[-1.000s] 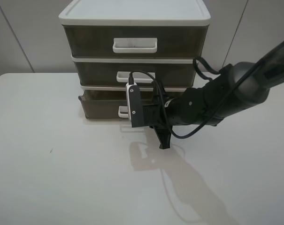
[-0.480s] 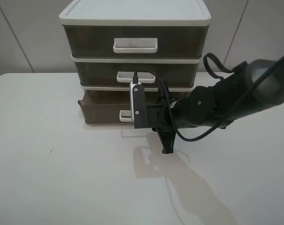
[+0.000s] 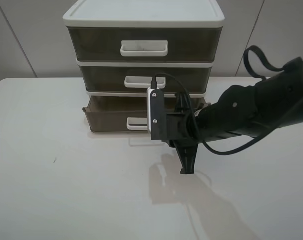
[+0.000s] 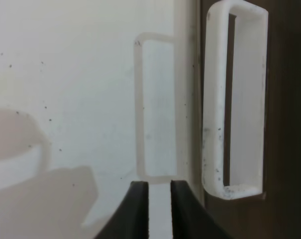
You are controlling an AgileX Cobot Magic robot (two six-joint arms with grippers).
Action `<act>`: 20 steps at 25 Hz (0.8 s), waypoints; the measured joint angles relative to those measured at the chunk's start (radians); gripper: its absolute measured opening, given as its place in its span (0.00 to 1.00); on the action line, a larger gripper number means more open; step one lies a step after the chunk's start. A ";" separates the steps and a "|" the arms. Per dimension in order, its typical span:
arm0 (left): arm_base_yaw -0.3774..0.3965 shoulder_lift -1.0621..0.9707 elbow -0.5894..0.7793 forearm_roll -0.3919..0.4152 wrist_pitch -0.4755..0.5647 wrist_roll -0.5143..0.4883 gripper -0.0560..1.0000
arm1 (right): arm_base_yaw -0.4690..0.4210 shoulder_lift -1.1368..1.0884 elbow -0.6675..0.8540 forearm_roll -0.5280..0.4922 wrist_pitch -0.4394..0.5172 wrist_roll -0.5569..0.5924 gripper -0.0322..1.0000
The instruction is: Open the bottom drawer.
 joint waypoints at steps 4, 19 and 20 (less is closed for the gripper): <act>0.000 0.000 0.000 0.000 0.000 0.000 0.73 | 0.017 -0.001 0.003 0.006 0.001 0.000 0.05; 0.000 0.000 0.000 0.000 0.000 0.000 0.73 | -0.023 -0.353 0.004 -0.293 0.191 0.880 0.38; 0.000 0.000 0.000 0.000 0.000 0.000 0.73 | -0.034 -0.373 0.004 -0.315 0.215 0.975 0.48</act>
